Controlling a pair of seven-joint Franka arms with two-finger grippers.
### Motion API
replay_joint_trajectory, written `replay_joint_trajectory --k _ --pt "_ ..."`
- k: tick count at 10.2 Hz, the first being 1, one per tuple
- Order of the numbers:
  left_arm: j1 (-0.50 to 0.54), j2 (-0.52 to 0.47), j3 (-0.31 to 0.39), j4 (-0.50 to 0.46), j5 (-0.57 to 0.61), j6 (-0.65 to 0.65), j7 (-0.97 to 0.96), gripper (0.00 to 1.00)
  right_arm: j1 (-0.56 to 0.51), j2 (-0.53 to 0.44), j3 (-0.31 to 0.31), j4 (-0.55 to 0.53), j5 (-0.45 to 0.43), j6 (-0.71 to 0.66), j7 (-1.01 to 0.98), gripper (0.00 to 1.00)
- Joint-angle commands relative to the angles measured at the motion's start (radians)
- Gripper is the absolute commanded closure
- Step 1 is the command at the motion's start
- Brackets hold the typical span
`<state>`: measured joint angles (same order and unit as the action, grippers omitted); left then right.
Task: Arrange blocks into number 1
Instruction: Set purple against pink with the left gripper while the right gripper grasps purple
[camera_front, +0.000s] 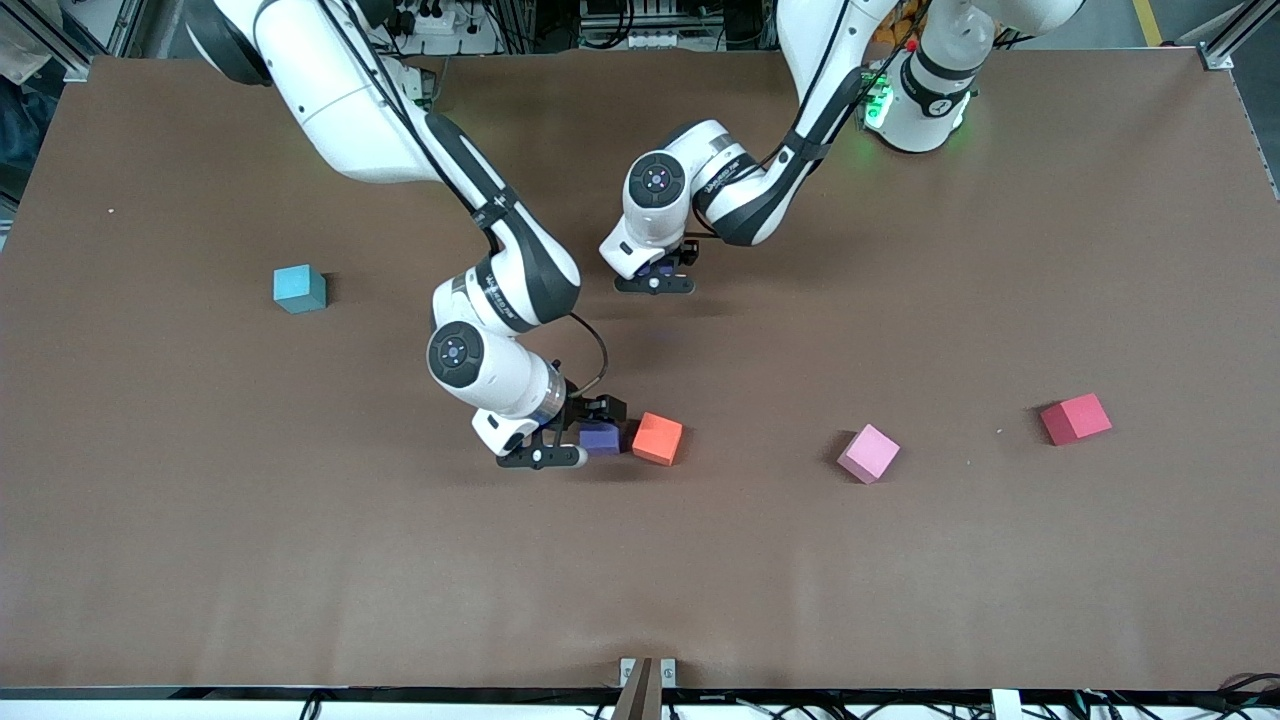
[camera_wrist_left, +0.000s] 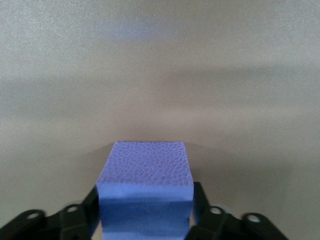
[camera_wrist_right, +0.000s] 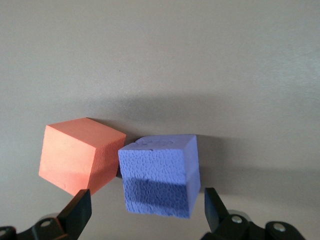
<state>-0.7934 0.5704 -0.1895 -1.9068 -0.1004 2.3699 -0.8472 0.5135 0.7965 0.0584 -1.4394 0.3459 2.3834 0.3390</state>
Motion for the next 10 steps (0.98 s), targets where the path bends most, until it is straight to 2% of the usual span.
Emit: replay_joint_trajectory --k 1,3,6,7,8,10 --pt "0.006 -0.017 -0.002 0.0 0.001 0.005 -0.019 0.0 0.01 0.033 -0.005 0.037 -0.034 0.01 -0.006 0.0" --pt "0.023 -0.065 -0.002 -0.003 0.001 -0.017 -0.018 0.0 0.019 0.046 -0.006 0.037 -0.035 0.016 -0.005 0.0" --pt "0.107 -0.18 -0.001 -0.006 0.017 -0.133 -0.016 0.0 0.025 0.066 -0.008 0.037 -0.056 0.034 -0.005 0.0" --pt "0.153 -0.204 -0.002 -0.006 0.06 -0.155 -0.013 0.0 0.025 0.067 -0.008 0.034 -0.071 0.034 -0.005 0.06" --pt "0.196 -0.217 -0.001 -0.005 0.098 -0.158 -0.003 0.0 0.025 0.067 -0.015 0.031 -0.073 0.034 -0.005 0.17" --pt "0.302 -0.215 -0.002 0.011 0.184 -0.158 0.051 0.0 0.025 0.066 -0.023 0.033 -0.07 0.033 0.006 0.31"
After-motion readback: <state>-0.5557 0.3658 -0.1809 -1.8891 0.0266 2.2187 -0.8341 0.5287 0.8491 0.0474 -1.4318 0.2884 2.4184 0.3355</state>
